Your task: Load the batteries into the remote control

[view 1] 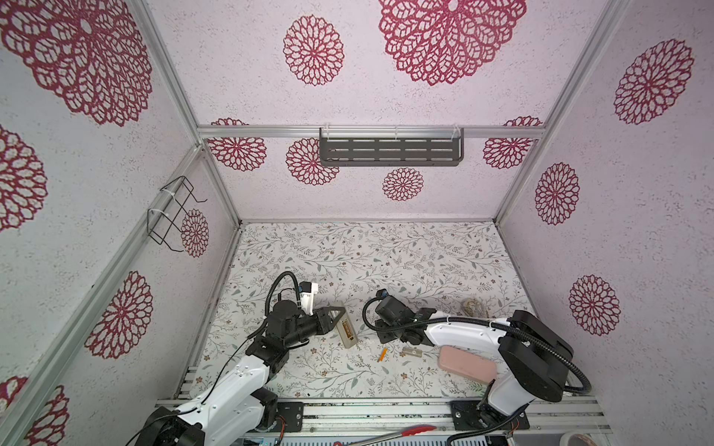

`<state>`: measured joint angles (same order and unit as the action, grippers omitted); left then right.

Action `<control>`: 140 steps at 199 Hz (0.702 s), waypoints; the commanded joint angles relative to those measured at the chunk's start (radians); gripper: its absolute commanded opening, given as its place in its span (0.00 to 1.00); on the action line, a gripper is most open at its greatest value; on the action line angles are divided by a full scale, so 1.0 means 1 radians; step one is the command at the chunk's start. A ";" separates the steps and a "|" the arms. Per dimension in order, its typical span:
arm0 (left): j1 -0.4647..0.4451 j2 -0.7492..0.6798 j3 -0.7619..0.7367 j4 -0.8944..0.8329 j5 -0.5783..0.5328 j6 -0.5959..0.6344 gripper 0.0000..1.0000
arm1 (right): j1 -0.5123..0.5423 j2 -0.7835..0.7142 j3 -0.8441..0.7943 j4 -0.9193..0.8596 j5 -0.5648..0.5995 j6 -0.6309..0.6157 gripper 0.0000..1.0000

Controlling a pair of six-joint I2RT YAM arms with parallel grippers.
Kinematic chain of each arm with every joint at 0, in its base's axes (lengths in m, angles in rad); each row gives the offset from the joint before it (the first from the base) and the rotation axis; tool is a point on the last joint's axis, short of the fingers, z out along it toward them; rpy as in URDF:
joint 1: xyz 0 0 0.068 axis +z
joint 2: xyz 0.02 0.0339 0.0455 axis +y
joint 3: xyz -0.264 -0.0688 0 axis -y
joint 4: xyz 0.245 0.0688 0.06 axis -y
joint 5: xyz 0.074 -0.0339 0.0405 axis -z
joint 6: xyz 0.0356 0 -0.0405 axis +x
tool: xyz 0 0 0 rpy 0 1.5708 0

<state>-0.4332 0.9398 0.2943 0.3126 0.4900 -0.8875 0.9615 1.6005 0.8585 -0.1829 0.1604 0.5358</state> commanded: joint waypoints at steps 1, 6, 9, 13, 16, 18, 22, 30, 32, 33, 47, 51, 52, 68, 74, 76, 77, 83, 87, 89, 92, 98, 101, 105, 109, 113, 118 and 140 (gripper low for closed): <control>-0.007 -0.012 -0.004 0.037 -0.001 0.005 0.00 | 0.008 -0.001 -0.006 -0.020 0.016 0.033 0.43; -0.007 -0.012 -0.004 0.039 -0.002 0.007 0.00 | 0.009 0.001 -0.006 -0.023 0.016 0.035 0.43; -0.008 -0.010 -0.004 0.040 -0.002 0.007 0.00 | 0.009 0.001 -0.006 -0.024 0.017 0.037 0.43; -0.008 -0.010 -0.004 0.042 -0.002 0.008 0.00 | 0.009 -0.001 -0.008 -0.028 0.017 0.039 0.43; -0.008 -0.010 -0.005 0.042 -0.002 0.010 0.00 | 0.010 -0.001 -0.008 -0.029 0.019 0.040 0.43; -0.008 -0.009 -0.005 0.042 -0.003 0.010 0.00 | 0.010 -0.001 -0.009 -0.030 0.019 0.040 0.43; -0.009 -0.009 -0.005 0.042 -0.004 0.011 0.00 | 0.011 -0.002 -0.009 -0.030 0.019 0.042 0.43; -0.009 -0.006 -0.006 0.044 -0.004 0.013 0.00 | 0.010 -0.004 -0.012 -0.032 0.021 0.045 0.43; -0.009 -0.006 -0.006 0.045 -0.004 0.014 0.00 | 0.010 -0.005 -0.013 -0.032 0.021 0.046 0.43; -0.010 -0.006 -0.005 0.045 -0.004 0.014 0.00 | 0.011 -0.006 -0.014 -0.032 0.020 0.047 0.43; -0.011 -0.004 -0.006 0.049 -0.001 0.015 0.00 | 0.010 -0.009 -0.018 -0.035 0.024 0.055 0.43; -0.010 -0.004 -0.005 0.050 -0.002 0.016 0.00 | 0.011 -0.009 -0.019 -0.038 0.025 0.059 0.43; -0.010 -0.004 -0.006 0.051 -0.002 0.016 0.00 | 0.011 -0.009 -0.018 -0.038 0.025 0.059 0.43; -0.010 -0.005 -0.005 0.054 -0.001 0.018 0.00 | 0.011 -0.006 -0.025 -0.035 0.024 0.067 0.43; -0.012 -0.005 -0.004 0.055 -0.001 0.018 0.00 | 0.011 -0.003 -0.026 -0.034 0.023 0.069 0.43; -0.012 -0.005 -0.005 0.055 0.000 0.019 0.00 | 0.011 -0.002 -0.027 -0.033 0.022 0.070 0.43; -0.012 -0.006 -0.004 0.055 0.001 0.018 0.00 | 0.011 -0.001 -0.026 -0.033 0.022 0.071 0.43; -0.012 -0.006 -0.004 0.056 0.001 0.019 0.00 | 0.011 0.002 -0.027 -0.031 0.020 0.074 0.43; -0.012 -0.006 -0.003 0.057 0.001 0.020 0.00 | 0.010 0.004 -0.028 -0.030 0.017 0.074 0.43; -0.012 -0.006 -0.005 0.057 0.001 0.019 0.00 | 0.010 0.005 -0.028 -0.029 0.017 0.075 0.43; -0.012 -0.006 -0.005 0.057 0.001 0.019 0.00 | 0.010 0.007 -0.027 -0.028 0.016 0.076 0.43; -0.012 -0.006 -0.006 0.057 0.002 0.019 0.00 | 0.011 0.010 -0.029 -0.029 0.016 0.077 0.43; -0.012 -0.006 -0.005 0.058 0.002 0.019 0.00 | 0.010 0.011 -0.029 -0.027 0.016 0.079 0.43; -0.012 -0.007 -0.007 0.059 0.002 0.020 0.00 | 0.011 0.012 -0.030 -0.027 0.016 0.079 0.43; -0.012 -0.008 -0.007 0.058 0.002 0.020 0.00 | 0.010 0.013 -0.030 -0.027 0.016 0.081 0.43; -0.012 -0.009 -0.008 0.058 0.002 0.019 0.00 | 0.011 0.014 -0.030 -0.028 0.016 0.081 0.43; -0.012 -0.011 -0.010 0.057 0.002 0.019 0.00 | 0.011 0.015 -0.030 -0.029 0.016 0.081 0.43; -0.012 -0.015 -0.015 0.057 -0.001 0.021 0.00 | 0.012 0.018 -0.030 -0.030 0.012 0.083 0.38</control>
<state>-0.4404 0.9398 0.2943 0.3321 0.4881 -0.8818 0.9695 1.6154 0.8261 -0.1936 0.1608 0.5957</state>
